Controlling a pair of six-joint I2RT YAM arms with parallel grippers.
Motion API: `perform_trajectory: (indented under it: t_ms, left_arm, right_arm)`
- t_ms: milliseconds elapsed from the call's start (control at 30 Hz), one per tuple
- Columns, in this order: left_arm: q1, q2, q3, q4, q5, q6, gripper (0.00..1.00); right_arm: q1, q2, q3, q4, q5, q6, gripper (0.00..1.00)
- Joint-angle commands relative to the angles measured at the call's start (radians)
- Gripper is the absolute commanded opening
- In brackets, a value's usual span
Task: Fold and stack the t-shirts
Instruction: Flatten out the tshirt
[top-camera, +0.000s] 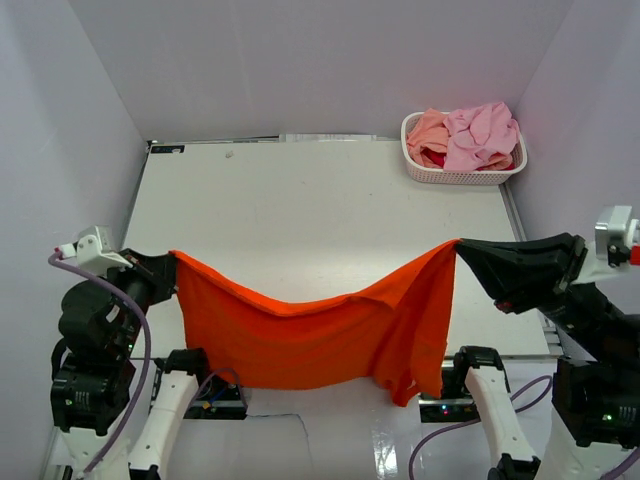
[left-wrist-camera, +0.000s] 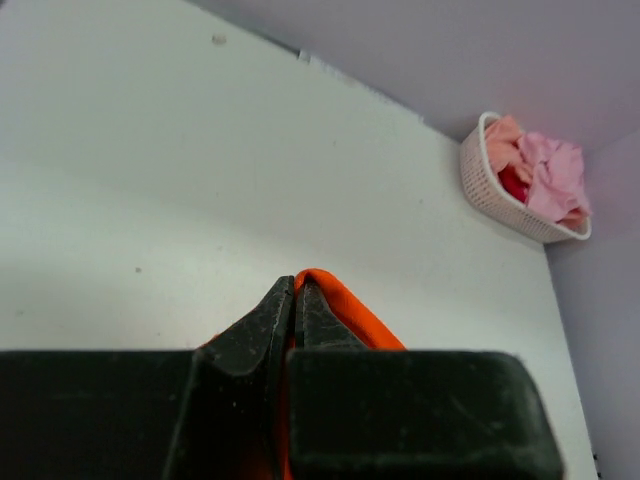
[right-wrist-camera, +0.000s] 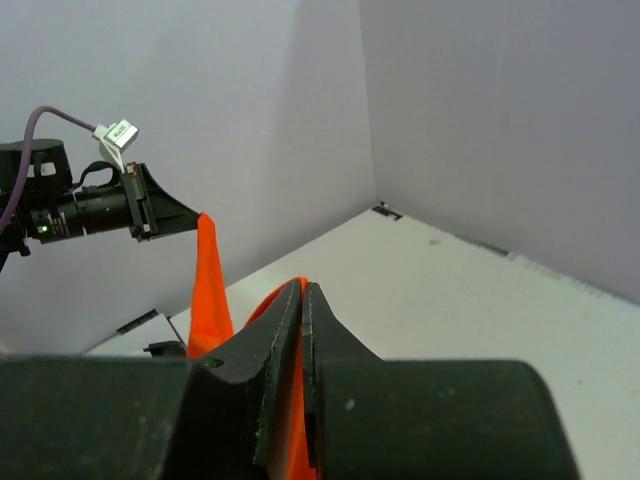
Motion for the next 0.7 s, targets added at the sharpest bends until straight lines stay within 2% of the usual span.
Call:
perform_trajectory:
  t_ms: [0, 200, 467, 667]
  left_arm:
    - [0.004, -0.043, -0.058, -0.017, 0.013, -0.041, 0.00]
    - [0.005, -0.063, -0.119, -0.024, -0.013, -0.055, 0.00]
    - [0.005, -0.132, -0.295, -0.006, -0.012, -0.100, 0.00]
    - [0.004, -0.134, -0.382, 0.022, -0.014, -0.106, 0.00]
  right_arm:
    - [0.020, -0.037, -0.028, -0.029, 0.064, -0.014, 0.08]
    - [0.025, -0.048, -0.066, -0.076, 0.127, -0.049, 0.08]
    - [0.008, -0.122, -0.411, -0.054, 0.172, -0.011, 0.08]
    - [0.008, -0.120, -0.519, -0.054, 0.195, -0.039, 0.08]
